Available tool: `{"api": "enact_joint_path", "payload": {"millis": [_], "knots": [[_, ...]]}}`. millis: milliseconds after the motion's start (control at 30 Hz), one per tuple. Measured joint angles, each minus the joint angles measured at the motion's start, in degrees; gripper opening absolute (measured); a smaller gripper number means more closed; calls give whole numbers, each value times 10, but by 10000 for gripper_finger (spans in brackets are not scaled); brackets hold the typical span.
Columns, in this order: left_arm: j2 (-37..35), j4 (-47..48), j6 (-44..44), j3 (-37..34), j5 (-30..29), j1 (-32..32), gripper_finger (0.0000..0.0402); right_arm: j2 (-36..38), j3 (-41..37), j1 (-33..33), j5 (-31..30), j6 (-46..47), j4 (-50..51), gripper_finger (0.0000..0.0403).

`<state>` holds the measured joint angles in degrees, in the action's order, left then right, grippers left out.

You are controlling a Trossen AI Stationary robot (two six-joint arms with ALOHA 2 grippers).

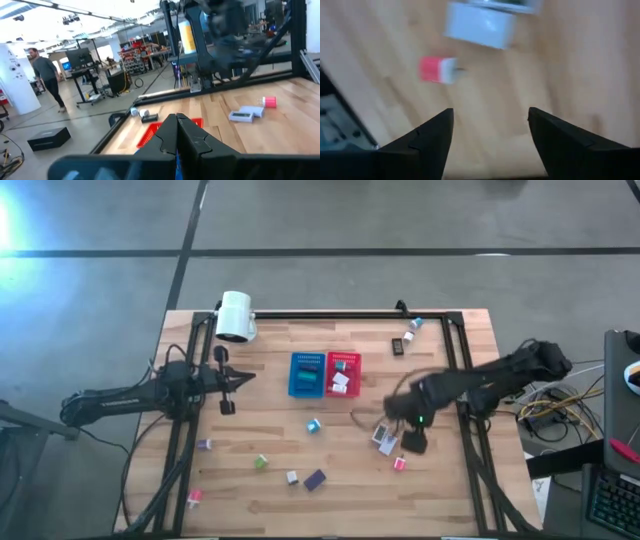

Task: Pick & Place Office items
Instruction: Put the right pink charger adapter into the red bin

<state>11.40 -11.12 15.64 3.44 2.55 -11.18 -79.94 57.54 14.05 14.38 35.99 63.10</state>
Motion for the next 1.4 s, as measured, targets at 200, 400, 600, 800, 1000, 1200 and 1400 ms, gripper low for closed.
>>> {"api": "enact_joint_path", "payload": {"millis": [200,400,600,800,1000,1200,1400], "knots": [[0,-15,17,0,0,0,5,-54,1,103,0,5,-135,282],[0,-23,43,0,0,0,5,-124,29,114,-11,11,-108,313],[0,-26,43,0,0,0,5,-183,71,115,-7,14,-105,328],[0,-26,20,0,-1,0,5,-253,131,119,-5,28,-30,329],[0,-26,12,0,-2,0,5,-312,187,129,1,36,47,329],[0,-26,11,0,-2,0,5,-335,200,132,-5,31,45,329],[0,-26,11,0,-1,0,5,-331,171,132,-8,33,40,329]]}}
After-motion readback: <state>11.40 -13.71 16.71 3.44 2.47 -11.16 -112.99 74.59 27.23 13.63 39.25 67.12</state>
